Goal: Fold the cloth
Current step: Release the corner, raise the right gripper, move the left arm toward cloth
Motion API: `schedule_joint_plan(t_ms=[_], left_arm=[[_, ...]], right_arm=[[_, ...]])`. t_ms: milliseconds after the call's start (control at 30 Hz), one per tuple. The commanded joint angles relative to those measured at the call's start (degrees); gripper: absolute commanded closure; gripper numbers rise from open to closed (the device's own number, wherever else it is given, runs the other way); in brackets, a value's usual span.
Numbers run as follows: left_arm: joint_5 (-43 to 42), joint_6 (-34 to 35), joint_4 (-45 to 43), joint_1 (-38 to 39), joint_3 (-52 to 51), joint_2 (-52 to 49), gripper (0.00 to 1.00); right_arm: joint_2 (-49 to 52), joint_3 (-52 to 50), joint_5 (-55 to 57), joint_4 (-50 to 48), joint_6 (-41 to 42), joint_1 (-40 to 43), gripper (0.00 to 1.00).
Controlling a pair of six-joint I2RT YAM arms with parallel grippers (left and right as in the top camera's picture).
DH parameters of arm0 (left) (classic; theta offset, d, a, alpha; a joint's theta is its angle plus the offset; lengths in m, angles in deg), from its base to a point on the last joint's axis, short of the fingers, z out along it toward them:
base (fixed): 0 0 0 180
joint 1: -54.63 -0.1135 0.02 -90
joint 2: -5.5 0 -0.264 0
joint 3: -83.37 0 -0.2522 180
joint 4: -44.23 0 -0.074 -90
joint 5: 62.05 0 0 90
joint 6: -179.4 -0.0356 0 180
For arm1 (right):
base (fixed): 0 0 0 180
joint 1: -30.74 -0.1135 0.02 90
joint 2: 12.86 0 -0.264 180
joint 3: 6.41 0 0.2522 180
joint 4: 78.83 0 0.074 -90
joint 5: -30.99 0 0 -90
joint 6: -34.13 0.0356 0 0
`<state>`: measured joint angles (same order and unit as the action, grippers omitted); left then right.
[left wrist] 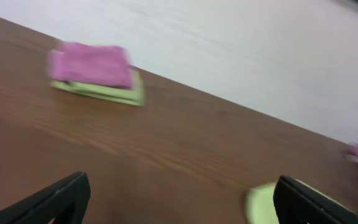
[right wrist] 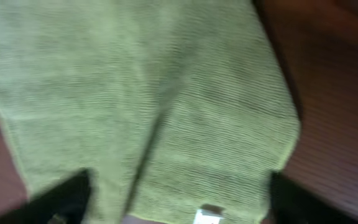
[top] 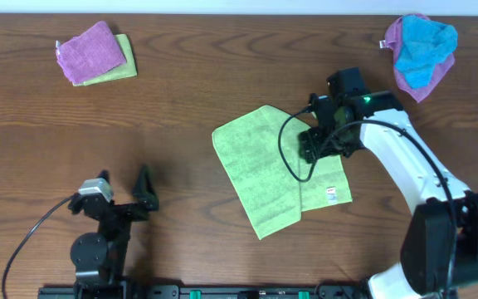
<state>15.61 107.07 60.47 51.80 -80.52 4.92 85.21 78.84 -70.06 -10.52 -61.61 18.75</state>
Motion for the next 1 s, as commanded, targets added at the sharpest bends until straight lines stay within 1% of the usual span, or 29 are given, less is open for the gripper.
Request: schedule_joint_plan(t_ms=[0,100,167,200,233,267,300,400,500,600,633,700,733,767,900,967], left_arm=[[-15.78,3.85,0.94,0.24,-1.03,0.37,0.05],[-22.03,4.26,1.53,0.24,-1.03,0.37,0.04],[-25.75,6.19,0.81,0.24,-1.03,0.37,0.05],[-27.08,7.63,-0.09,0.24,-1.03,0.37,0.05],[-28.57,9.55,-1.16,0.24,-1.03,0.37,0.04],[-29.35,11.21,-1.7,0.24,-1.03,0.37,0.05],[-29.46,13.25,-1.75,0.24,-1.03,0.37,0.05],[-29.44,18.64,-1.73,0.24,-1.03,0.37,0.05],[-28.65,19.3,-2.64,0.24,-1.03,0.37,0.05],[-26.03,21.99,-2.78,0.24,-1.03,0.35,0.04],[-26.03,22.23,-2.95,0.24,-1.03,0.31,0.01],[-26.34,22.25,-3.06,0.31,-1.03,0.28,0.0],[-26.69,22.25,-3.06,0.35,-1.03,0.2,0.05],[-26.67,22.73,-3.04,0.44,-1.03,0.02,0.06],[-26.69,22.91,-5.25,1.97,-1.03,-3.58,0.05],[-26.71,23.12,-7.17,2.99,-1.01,-7.06,0.05]], right_arm=[[-2.86,0.92,-6.97,-0.13,-1.68,-0.63,0.01],[-4.2,0.92,-12.41,-0.13,-1.66,-0.63,0.01],[-4.9,0.92,-16.5,-0.46,-1.68,-0.63,0.01],[-5.2,0.96,-17.97,-0.81,-1.68,-0.63,0.14],[-5.49,0.96,-19.47,-1.2,-1.66,-0.61,0.23],[-5.86,1.03,-21.22,-1.46,-1.66,-0.59,0.2],[-6.21,1.22,-23.12,-1.55,-1.66,-0.5,0.01],[-7.21,2.21,-28.3,-1.53,-1.68,-0.31,0.01],[-8.39,3.02,-32.35,-1.64,-1.66,-0.31,0.01],[-9.27,3.76,-33.35,-1.84,-1.64,-0.26,0.01],[-9.42,3.76,-33.38,-1.84,-1.62,-0.04,0.01],[-9.62,3.8,-33.11,-1.88,-1.64,0.48,0.01],[-9.64,3.8,-32.89,-1.97,-1.66,0.98,0.01],[-9.64,3.8,-32.68,-2.19,-1.66,1.57,0.01],[-9.64,3.8,-32.68,-4.0,-1.64,4.44,0.01],[-9.64,3.8,-32.68,-4.5,-1.64,5.57,0.01]])
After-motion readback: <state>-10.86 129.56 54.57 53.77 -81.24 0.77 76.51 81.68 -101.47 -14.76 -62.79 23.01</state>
